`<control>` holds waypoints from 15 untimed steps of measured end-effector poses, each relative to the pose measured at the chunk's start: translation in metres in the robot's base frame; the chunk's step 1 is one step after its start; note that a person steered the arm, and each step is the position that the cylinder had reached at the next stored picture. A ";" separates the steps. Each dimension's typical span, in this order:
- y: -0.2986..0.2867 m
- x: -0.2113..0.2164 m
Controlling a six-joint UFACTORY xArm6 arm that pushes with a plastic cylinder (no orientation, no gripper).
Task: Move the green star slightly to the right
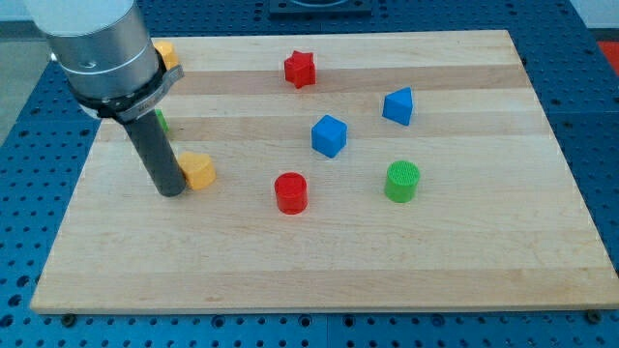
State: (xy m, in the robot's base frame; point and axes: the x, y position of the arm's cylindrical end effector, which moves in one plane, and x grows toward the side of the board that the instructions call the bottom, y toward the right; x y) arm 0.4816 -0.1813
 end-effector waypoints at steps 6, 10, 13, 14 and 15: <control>-0.100 -0.098; -0.049 -0.097; -0.040 -0.106; -0.054 -0.121; -0.062 -0.103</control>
State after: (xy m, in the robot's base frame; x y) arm 0.3781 -0.2435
